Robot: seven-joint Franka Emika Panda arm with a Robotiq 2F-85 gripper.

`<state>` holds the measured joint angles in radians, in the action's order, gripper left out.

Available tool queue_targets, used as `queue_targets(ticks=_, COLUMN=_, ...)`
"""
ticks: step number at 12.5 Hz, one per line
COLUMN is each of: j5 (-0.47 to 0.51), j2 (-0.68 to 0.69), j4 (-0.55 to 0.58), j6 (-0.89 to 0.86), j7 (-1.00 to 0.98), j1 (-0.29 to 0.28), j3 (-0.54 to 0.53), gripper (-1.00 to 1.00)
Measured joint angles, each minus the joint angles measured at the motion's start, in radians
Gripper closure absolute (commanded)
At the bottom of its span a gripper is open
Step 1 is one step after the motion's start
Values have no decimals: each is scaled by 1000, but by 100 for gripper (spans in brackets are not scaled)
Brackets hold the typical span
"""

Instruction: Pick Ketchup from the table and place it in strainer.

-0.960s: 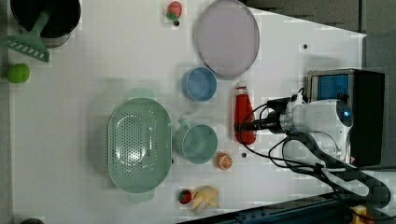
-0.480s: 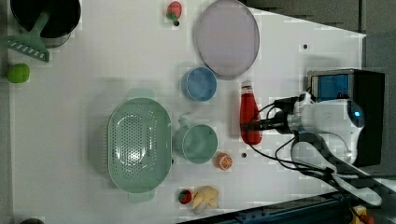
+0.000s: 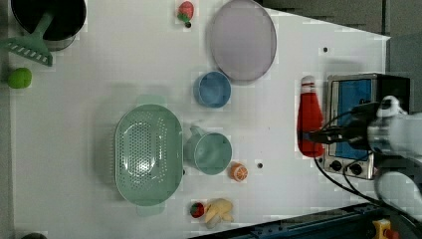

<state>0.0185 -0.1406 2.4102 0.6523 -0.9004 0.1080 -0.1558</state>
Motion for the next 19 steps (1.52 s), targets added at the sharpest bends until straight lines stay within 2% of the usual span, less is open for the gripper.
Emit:
queue_targets(ticks=3, j5=6, j2=-128, j4=-16, j6=-57, j7=15, j1=-4, j3=-54, gripper=-24)
queue_targets(ticks=6, j5=20, j2=-127, j4=-59, j6=-97, j7=128, j1=-26, j3=-164, gripper=-24)
queue_targets(ticks=8, j5=80, j2=-83, j4=-86, j6=-88, j7=229, j1=-46, j3=-247, gripper=-24)
queue_targets(ticks=10, j5=95, j2=-23, j4=-102, j6=-71, j7=347, j1=-70, j3=-335, gripper=-24)
queue_targets(ticks=13, j5=107, j2=76, j4=-98, j6=93, j7=515, j1=-90, j3=-463, gripper=-24)
queue_targets(ticks=19, j5=97, j2=305, j4=-94, j6=354, j7=752, j1=-107, j3=-569, gripper=-24)
